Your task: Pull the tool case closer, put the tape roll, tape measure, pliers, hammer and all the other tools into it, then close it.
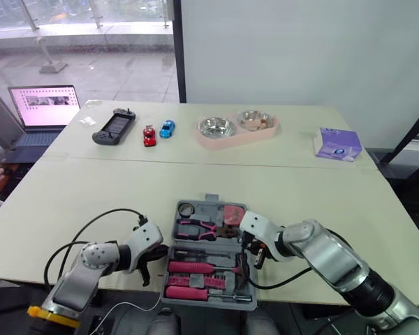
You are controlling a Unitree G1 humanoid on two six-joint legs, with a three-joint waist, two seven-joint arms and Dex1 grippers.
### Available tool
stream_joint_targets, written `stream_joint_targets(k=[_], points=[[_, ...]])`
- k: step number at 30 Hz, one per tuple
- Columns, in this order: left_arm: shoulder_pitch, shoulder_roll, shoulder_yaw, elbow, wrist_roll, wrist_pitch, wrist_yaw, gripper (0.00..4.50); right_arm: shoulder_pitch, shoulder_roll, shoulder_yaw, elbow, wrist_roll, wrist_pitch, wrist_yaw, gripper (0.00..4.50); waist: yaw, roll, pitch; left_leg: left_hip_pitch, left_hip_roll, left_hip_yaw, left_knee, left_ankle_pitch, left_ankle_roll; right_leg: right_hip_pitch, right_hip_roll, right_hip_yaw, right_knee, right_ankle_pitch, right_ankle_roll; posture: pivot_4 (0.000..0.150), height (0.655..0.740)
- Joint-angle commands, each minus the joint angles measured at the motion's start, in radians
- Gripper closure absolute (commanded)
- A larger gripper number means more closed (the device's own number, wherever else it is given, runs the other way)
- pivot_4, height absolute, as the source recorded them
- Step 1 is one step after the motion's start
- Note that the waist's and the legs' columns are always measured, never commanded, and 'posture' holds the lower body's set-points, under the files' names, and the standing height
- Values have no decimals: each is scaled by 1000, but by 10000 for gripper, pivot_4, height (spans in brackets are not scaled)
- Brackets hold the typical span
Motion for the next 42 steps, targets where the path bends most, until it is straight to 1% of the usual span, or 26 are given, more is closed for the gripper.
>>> stream_joint_targets(k=[1, 6, 15, 28, 32, 37, 42], points=[[57, -12, -52, -45, -37, 35, -13, 44624, -1, 43, 37, -88, 73, -3, 11, 45000, 1, 0, 0, 0, 0, 0, 0, 0, 0, 0, 0, 0, 0, 0, 0, 1500, 7400], [45, -14, -43, -21, -34, 24, 8, 44624, -8, 58, 29, -72, 77, -8, -15, 45000, 0, 0, 0, 0, 0, 0, 0, 0, 0, 0, 0, 0, 0, 0, -1, 1500, 7400], [-130, -45, -44, 126, -28, -17, 8, 44624, -57, 69, 4, 23, 51, -86, -52, 45000, 3, 0, 0, 0, 0, 0, 4, 0, 0, -1, 0, 0, -1, 2, -4, 1500, 7400], [-137, -60, -66, 144, -25, -35, 1, 44624, -68, 84, 7, 70, 49, -110, -71, 45000, 5, 0, 0, -1, 0, 0, 3, 1, 0, -3, 0, 0, 0, 3, -4, 1500, 7400], [-171, -69, -71, 156, -25, -31, -5, 44624, -69, 86, 1, 78, 51, -103, -76, 45000, 5, 0, 0, -1, 0, 0, 3, 1, 0, -3, 0, 0, 0, 3, -4, 1500, 7400], [-233, -81, -89, 205, -14, -49, -20, 44624, -63, 55, 8, 66, 57, -79, -61, 45000, 10, 0, 0, -1, 0, 0, 4, 1, 0, -2, 0, 0, 0, 3, -4, 1500, 7400], [-258, -86, -101, 239, -4, -67, -38, 44624, -47, 25, 4, 31, 71, -50, -54, 45000, 13, 0, 0, -2, 0, 0, 4, 1, 0, -2, 0, 0, 0, 3, -4, 1500, 7400]])
